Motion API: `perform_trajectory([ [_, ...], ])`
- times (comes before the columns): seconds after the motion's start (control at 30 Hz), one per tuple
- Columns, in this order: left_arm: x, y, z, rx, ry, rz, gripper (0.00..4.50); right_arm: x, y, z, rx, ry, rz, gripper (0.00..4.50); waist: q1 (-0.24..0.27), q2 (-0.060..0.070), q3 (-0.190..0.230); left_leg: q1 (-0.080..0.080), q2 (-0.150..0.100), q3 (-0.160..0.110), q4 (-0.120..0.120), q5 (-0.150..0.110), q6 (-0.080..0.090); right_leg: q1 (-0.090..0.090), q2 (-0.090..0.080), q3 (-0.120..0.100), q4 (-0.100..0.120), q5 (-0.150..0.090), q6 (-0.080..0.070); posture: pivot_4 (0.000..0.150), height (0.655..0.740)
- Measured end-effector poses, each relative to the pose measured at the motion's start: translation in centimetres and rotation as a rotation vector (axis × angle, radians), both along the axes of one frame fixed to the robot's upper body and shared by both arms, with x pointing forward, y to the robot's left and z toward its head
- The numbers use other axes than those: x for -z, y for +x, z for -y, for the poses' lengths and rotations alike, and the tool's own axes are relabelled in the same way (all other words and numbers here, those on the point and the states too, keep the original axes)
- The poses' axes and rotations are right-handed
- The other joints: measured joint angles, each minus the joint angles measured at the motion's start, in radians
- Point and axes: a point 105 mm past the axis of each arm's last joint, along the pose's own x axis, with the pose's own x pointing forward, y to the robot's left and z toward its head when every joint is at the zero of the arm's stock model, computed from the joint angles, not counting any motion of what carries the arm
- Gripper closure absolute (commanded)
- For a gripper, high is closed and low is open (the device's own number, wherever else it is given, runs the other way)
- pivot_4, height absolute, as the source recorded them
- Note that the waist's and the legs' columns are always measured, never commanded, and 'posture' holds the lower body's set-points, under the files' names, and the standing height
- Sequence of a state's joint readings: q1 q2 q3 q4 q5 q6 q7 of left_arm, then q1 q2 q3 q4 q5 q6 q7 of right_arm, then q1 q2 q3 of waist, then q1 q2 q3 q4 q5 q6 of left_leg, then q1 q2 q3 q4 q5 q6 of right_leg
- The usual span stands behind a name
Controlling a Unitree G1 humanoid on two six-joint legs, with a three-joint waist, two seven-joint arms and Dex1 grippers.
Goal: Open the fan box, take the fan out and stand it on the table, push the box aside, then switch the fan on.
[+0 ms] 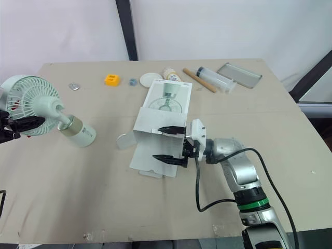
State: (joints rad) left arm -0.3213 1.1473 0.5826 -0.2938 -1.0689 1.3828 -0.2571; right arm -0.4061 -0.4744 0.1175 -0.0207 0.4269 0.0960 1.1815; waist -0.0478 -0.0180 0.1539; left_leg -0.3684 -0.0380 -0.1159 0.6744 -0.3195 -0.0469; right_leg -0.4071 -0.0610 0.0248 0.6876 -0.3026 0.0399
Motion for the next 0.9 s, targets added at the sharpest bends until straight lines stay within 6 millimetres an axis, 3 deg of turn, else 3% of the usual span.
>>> perform_trajectory([
  [0.17, 0.21, 0.47, 0.43, 0.018, -0.021, 0.002, 2.58, -0.17, -0.19, 0.01, 0.003, -0.003, 0.012, 0.0, 0.001, 0.0, 0.0, 0.0, -0.001, -0.001, 0.001, 0.0, -0.001, 0.0, 0.0, 0.0, 0.002, 0.0, 0.0, 0.15, 0.74],
  [0.23, 0.24, 0.54, 0.43, 0.018, -0.021, 0.003, 1.57, -0.23, -0.26, -0.01, 0.002, -0.004, 0.015, 0.0, 0.002, 0.0, 0.0, 0.0, -0.001, -0.001, 0.002, 0.0, -0.001, 0.0, 0.0, 0.0, 0.003, 0.0, 0.0, 0.15, 0.74],
  [0.4, 0.84, 1.0, -0.25, -0.014, 0.001, -0.009, 0.02, -0.14, -0.41, 0.01, 0.01, -0.006, 0.01, 0.0, 0.0, 0.0, 0.0, 0.0, -0.001, -0.001, 0.002, 0.0, -0.001, 0.0, 0.0, 0.0, 0.004, 0.0, 0.0, 0.15, 0.74],
  [0.9, 0.16, 1.03, 0.25, 0.027, 0.037, 0.022, 0.02, 0.02, -0.62, 0.01, 0.018, -0.005, 0.003, 0.0, 0.0, 0.0, 0.0, 0.0, -0.001, 0.0, 0.002, 0.0, -0.001, -0.001, 0.0, 0.0, 0.004, 0.0, 0.0, 0.15, 0.74],
])
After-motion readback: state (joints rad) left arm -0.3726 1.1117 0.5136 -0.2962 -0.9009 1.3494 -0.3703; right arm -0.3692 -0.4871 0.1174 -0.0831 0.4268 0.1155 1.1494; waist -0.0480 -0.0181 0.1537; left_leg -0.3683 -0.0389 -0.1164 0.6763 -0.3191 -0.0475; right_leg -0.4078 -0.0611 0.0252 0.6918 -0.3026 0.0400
